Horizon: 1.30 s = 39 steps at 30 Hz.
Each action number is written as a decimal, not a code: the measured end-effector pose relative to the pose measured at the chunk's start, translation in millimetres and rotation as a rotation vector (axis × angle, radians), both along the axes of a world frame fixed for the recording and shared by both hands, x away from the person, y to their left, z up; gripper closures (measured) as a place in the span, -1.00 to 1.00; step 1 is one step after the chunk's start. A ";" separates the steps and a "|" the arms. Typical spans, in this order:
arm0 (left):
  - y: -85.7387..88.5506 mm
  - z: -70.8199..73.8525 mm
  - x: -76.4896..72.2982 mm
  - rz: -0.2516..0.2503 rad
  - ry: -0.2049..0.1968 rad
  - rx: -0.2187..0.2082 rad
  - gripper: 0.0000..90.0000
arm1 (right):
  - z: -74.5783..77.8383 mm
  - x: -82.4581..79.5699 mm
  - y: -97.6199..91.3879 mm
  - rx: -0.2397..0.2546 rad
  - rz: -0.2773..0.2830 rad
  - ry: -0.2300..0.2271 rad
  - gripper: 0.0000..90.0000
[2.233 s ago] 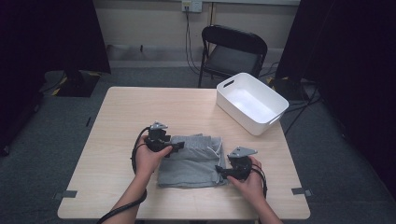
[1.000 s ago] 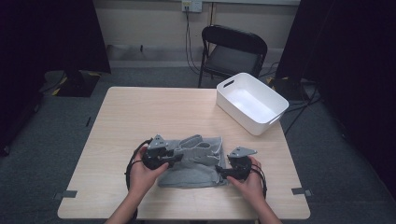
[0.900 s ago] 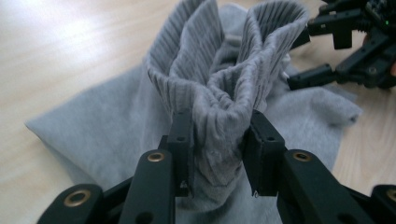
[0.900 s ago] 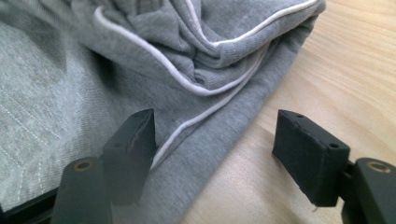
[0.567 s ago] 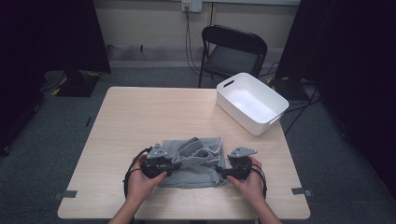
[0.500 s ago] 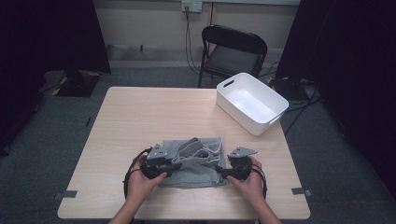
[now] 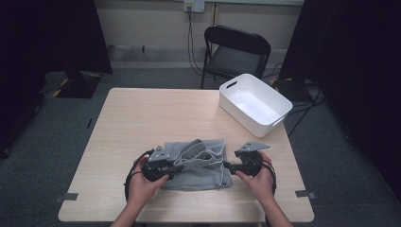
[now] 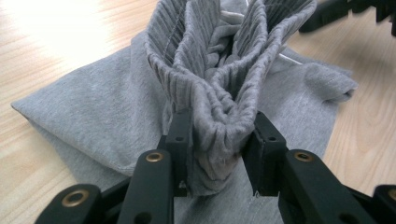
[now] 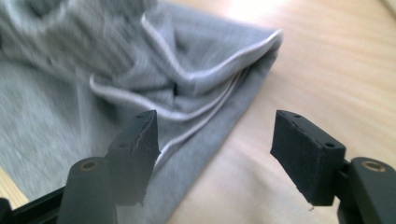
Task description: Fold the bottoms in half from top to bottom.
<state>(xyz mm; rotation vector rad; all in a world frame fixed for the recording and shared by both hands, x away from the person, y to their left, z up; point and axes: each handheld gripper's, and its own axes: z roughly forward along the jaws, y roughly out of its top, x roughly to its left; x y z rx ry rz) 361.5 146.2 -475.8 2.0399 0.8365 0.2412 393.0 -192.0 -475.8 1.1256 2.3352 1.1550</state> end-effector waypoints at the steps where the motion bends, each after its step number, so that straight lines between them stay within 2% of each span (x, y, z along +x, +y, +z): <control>1: 0.0 0.1 -0.8 -0.005 0.004 0.001 0.47 | 3.7 2.1 -0.3 0.002 -0.005 -0.008 -0.27; 5: -0.1 0.6 -1.7 -0.006 0.003 0.006 0.46 | 13.6 13.7 6.1 0.037 -0.003 0.001 -0.24; 8: 0.7 0.7 -1.9 -0.008 0.009 0.006 0.44 | 17.8 22.5 14.9 0.040 0.016 0.007 -0.15; 15: 1.8 -2.1 -1.3 -0.019 0.031 0.009 0.43 | 22.4 32.9 38.2 0.037 0.055 0.005 -0.13; 20: 2.0 -2.7 -2.4 -0.024 0.038 0.019 0.41 | 13.9 25.4 50.9 0.022 0.089 0.024 -0.13; 23: 1.9 -2.4 -2.8 -0.023 0.041 0.018 0.37 | 6.8 19.1 50.4 0.003 0.098 0.030 -0.16; 26: 1.7 -1.1 -3.1 -0.020 0.046 0.016 0.26 | 1.2 14.0 45.7 0.009 0.096 0.036 -0.18; 30: 1.7 5.5 -5.8 -0.030 0.047 -0.010 0.08 | -3.5 6.4 41.2 0.007 0.098 0.036 -0.19; 33: 2.4 11.3 -7.1 -0.028 0.027 -0.019 -0.09 | -8.6 0.8 40.0 -0.003 0.106 0.036 -0.19; 39: 0.9 15.4 -1.7 -0.005 0.006 -0.052 -0.20 | -17.1 -6.9 39.8 -0.005 0.100 0.025 -0.20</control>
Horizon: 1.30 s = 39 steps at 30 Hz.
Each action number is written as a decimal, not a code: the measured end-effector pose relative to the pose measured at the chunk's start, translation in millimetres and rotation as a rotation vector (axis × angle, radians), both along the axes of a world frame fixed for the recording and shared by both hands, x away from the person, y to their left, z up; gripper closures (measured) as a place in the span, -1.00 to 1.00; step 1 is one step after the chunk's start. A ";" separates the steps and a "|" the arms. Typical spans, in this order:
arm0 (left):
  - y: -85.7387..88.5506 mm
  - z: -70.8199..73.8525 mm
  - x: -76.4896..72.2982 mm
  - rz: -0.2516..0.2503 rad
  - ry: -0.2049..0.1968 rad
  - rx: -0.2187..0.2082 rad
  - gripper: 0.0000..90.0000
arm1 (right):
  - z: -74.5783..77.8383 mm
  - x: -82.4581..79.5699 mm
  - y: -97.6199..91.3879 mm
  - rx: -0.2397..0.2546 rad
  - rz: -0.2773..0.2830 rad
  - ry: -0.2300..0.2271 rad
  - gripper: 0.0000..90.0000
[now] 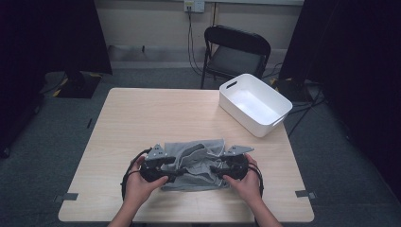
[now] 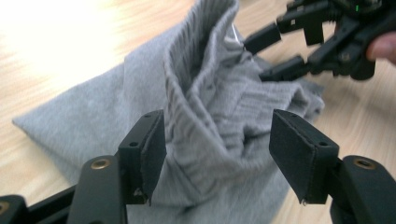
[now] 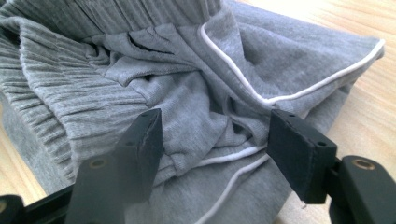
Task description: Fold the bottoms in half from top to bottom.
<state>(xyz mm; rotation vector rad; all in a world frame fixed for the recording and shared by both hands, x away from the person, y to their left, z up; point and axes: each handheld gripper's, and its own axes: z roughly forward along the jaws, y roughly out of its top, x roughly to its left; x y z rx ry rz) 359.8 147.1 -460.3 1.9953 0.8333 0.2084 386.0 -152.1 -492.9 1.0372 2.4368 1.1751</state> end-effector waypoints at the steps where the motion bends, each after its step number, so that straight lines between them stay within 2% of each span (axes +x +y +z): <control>1: -1.3 -0.9 1.5 0.003 0.000 -0.001 -0.21 | -0.8 -0.5 0.0 0.001 0.000 -0.002 -0.20; 5: -7.0 -3.5 5.3 -0.002 0.001 0.000 -0.17 | -2.2 -1.6 -0.1 0.003 -0.003 -0.007 -0.21; 8: -12.5 -4.7 9.6 0.010 0.007 -0.030 -0.13 | -4.9 -2.9 -0.6 0.014 -0.007 -0.013 -0.21; 11: -13.4 -2.5 10.2 0.008 0.005 -0.030 -0.14 | -6.2 -3.1 -1.6 0.026 -0.012 -0.010 -0.20; 15: -12.3 -0.8 11.8 0.031 0.014 -0.026 -0.12 | -6.5 -3.7 -1.2 0.024 -0.012 -0.015 -0.21; 17: -11.8 -4.2 15.0 0.036 0.038 -0.010 -0.10 | -6.7 -3.8 -1.1 0.025 -0.015 -0.013 -0.20; 21: -13.2 -7.1 16.2 0.029 0.062 0.009 0.22 | -7.2 -3.4 -2.1 0.035 -0.021 -0.002 -0.21; 22: -14.9 -6.2 14.5 0.014 0.070 0.046 0.39 | -7.4 -3.3 -2.4 0.038 -0.021 0.000 -0.21; 26: -17.2 -0.2 10.4 0.018 0.066 0.087 0.65 | -6.8 -2.6 -2.5 0.036 -0.019 0.001 -0.21; 29: -17.2 4.6 7.2 -0.002 0.052 0.106 0.71 | -5.0 -2.2 -3.8 0.035 -0.018 0.006 -0.23; 36: -14.6 12.5 0.0 -0.053 0.001 0.105 0.74 | -6.3 -1.0 -7.3 0.042 -0.030 0.018 -0.28; 39: -15.7 9.3 -4.1 -0.086 0.028 0.114 0.74 | -7.5 -1.0 -5.6 0.041 -0.027 0.018 -0.28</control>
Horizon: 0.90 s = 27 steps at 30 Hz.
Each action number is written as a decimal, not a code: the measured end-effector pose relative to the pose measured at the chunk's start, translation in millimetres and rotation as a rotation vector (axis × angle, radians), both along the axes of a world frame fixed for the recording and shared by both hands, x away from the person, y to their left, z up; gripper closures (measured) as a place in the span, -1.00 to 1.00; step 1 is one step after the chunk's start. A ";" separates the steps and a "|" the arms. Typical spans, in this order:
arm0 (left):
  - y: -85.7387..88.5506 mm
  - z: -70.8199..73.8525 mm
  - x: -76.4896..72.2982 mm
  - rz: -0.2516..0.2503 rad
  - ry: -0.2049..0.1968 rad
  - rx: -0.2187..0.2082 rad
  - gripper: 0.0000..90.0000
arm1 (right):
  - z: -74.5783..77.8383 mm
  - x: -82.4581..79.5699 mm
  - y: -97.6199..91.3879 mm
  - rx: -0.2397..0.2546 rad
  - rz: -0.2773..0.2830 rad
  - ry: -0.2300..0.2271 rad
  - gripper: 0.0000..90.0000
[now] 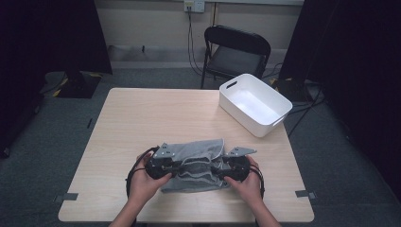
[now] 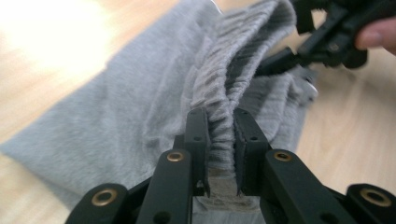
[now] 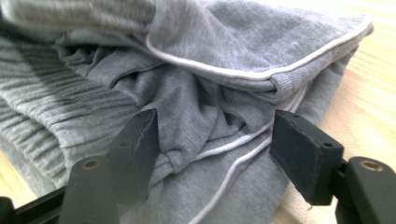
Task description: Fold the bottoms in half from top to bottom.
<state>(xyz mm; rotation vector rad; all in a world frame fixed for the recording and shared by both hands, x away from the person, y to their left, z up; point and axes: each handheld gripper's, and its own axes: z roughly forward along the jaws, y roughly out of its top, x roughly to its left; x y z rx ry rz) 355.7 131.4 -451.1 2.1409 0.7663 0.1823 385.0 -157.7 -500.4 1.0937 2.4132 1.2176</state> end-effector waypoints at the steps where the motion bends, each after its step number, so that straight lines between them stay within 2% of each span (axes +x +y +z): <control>1: -0.9 -2.4 -2.0 -0.009 0.004 0.009 0.74 | 0.2 -0.2 0.4 -0.001 0.002 0.002 -0.28; 4: -3.9 -11.4 -6.0 -0.042 0.012 0.037 0.74 | 2.9 -0.2 -0.8 -0.010 0.006 0.004 -0.30; 6: -4.3 -12.2 -6.6 -0.050 0.011 0.040 0.74 | 6.4 0.5 -4.9 -0.012 0.003 0.007 -0.30; 8: -6.5 -12.1 -7.9 -0.064 0.004 0.064 0.74 | 11.0 1.1 -10.9 -0.025 -0.011 -0.001 -0.28; 13: -11.6 -15.1 -10.1 -0.083 -0.001 0.078 0.74 | 24.0 5.5 -20.8 -0.007 -0.043 -0.025 -0.23; 16: -12.6 -16.0 -11.1 -0.085 0.003 0.078 0.72 | 30.6 7.5 -17.7 -0.002 -0.042 -0.038 -0.23; 19: -13.3 -18.8 -13.0 -0.093 -0.002 0.070 0.70 | 41.6 11.7 -1.7 0.017 -0.017 -0.061 -0.23; 22: -12.7 -20.0 -13.7 -0.089 0.002 0.059 0.69 | 44.7 13.6 16.4 0.042 0.021 -0.052 -0.23; 23: -12.2 -20.6 -13.6 -0.089 0.007 0.047 0.67 | 43.9 13.5 20.9 0.042 0.036 -0.047 -0.22; 25: -10.2 -20.8 -13.5 -0.078 0.033 0.014 0.52 | 35.9 11.7 30.2 0.000 0.082 -0.027 -0.19; 27: -8.0 -18.7 -12.6 -0.052 0.053 -0.015 0.16 | 26.0 7.3 31.2 -0.038 0.109 -0.016 -0.13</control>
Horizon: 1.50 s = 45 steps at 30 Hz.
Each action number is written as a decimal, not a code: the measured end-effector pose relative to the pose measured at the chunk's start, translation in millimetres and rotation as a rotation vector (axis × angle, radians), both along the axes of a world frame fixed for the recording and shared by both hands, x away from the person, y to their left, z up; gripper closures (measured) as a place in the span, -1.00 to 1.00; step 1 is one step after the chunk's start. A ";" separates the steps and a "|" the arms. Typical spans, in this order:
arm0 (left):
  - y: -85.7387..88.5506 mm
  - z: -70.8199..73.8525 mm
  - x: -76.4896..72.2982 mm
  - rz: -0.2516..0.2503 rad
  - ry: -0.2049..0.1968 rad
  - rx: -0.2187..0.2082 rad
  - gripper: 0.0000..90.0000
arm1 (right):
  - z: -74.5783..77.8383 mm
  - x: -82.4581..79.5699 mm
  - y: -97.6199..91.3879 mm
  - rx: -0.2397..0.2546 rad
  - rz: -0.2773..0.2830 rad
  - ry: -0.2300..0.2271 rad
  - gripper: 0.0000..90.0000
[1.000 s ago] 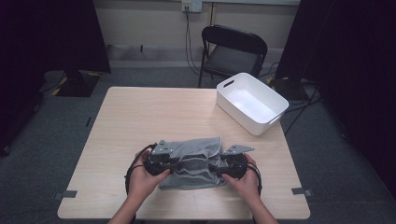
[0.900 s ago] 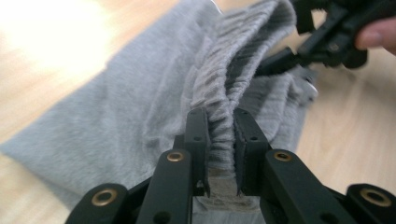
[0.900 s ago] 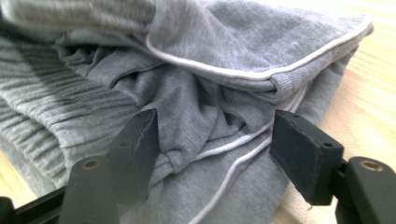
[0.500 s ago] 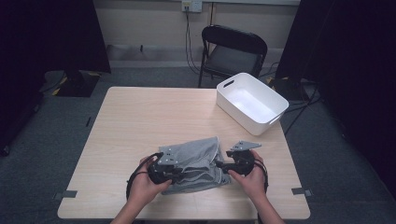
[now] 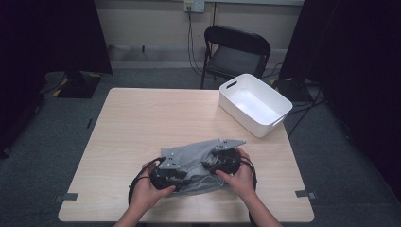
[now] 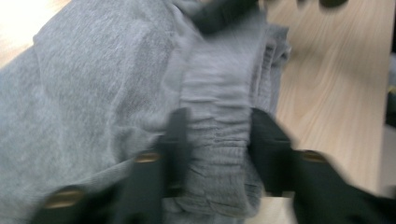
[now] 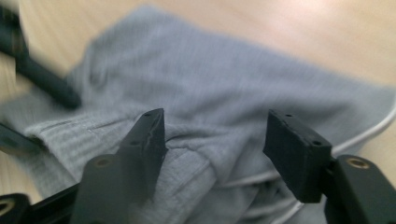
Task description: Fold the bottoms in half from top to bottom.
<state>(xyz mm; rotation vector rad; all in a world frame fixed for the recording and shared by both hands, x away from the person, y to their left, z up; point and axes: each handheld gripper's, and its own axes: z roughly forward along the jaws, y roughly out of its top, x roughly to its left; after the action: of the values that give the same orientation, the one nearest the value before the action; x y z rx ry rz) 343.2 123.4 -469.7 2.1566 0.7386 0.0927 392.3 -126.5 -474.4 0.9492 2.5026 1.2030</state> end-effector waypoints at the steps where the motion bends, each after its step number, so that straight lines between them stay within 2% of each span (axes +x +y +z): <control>1: 2.1 1.3 1.1 -0.002 -0.011 -0.015 0.00 | -5.0 -2.2 -1.6 -0.003 0.004 0.013 -0.12; 4: 9.9 8.6 4.7 0.035 -0.012 -0.075 -0.17 | -17.0 -8.9 -8.5 0.031 -0.002 0.016 -0.09; 7: 15.3 10.3 9.5 0.074 -0.049 -0.082 -0.31 | -24.2 -11.8 -11.8 0.077 -0.014 0.013 -0.08; 12: 16.3 1.0 19.4 0.126 -0.084 -0.066 -0.41 | -25.6 -15.9 -8.7 0.063 -0.011 -0.014 -0.05; 15: 11.5 -7.4 23.3 0.134 -0.055 -0.071 -0.49 | -28.5 -17.6 -9.5 0.083 -0.024 -0.014 -0.05; 18: 9.1 -14.5 24.0 0.113 -0.050 -0.031 -0.59 | -30.5 -18.2 -11.2 0.105 -0.029 -0.014 -0.05; 19: 8.8 -19.7 23.4 0.127 -0.018 -0.027 -0.59 | -30.6 -18.1 -12.7 0.119 -0.034 -0.004 -0.05; 21: 9.2 -20.1 23.2 0.138 -0.009 -0.033 -0.61 | -28.9 -18.0 -12.7 0.112 -0.028 -0.005 -0.06; 23: 8.2 -20.8 21.8 0.126 -0.024 -0.010 -0.60 | -15.4 -15.0 -12.9 0.071 -0.031 0.002 -0.19; 25: 7.5 -21.6 21.3 0.116 -0.027 0.002 -0.60 | -5.6 -11.0 -16.5 0.090 -0.041 -0.031 -0.14; 27: 6.3 -23.4 20.3 0.117 -0.024 0.008 -0.60 | -1.1 -8.0 -19.2 0.103 -0.051 -0.042 -0.14; 28: 5.2 -24.9 19.7 0.113 -0.024 0.014 -0.60 | 6.2 -0.9 -24.5 0.114 -0.094 -0.065 -0.14; 30: 4.4 -25.2 18.6 0.116 -0.026 0.013 -0.61 | 8.4 6.8 -26.1 0.089 -0.116 -0.070 -0.12; 33: 7.3 -19.5 18.7 0.112 -0.020 0.013 -0.60 | 4.1 17.0 -25.1 0.031 -0.127 -0.035 -0.09; 35: 9.4 -16.0 18.7 0.111 -0.021 0.020 -0.60 | 3.9 19.5 -25.7 0.045 -0.130 -0.032 -0.08; 37: 20.2 -4.0 20.8 0.119 -0.047 0.030 -0.60 | 9.0 27.0 -29.5 0.067 -0.169 -0.051 -0.08; 39: 25.3 -1.0 22.8 0.129 -0.057 0.018 -0.61 | 11.2 30.3 -30.8 0.070 -0.184 -0.058 -0.08; 40: 30.8 1.3 25.5 0.148 -0.059 0.009 -0.62 | 14.1 38.0 -31.8 0.059 -0.201 -0.070 -0.02; 42: 48.8 3.8 36.3 0.216 -0.073 -0.006 -0.63 | 15.1 46.0 -31.8 0.039 -0.213 -0.082 0.07; 43: 48.8 3.8 36.3 0.216 -0.073 -0.006 -0.63 | 15.0 50.0 -31.7 0.037 -0.216 -0.086 0.11; 45: 64.5 0.8 48.6 0.289 -0.080 -0.029 -0.62 | 13.6 57.4 -31.1 0.026 -0.236 -0.099 0.19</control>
<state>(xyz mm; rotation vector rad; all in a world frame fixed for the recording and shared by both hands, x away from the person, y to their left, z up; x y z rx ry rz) 391.7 187.9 -468.9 1.9939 0.9943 0.3157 449.7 -157.5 -460.7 1.1258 2.2313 1.1795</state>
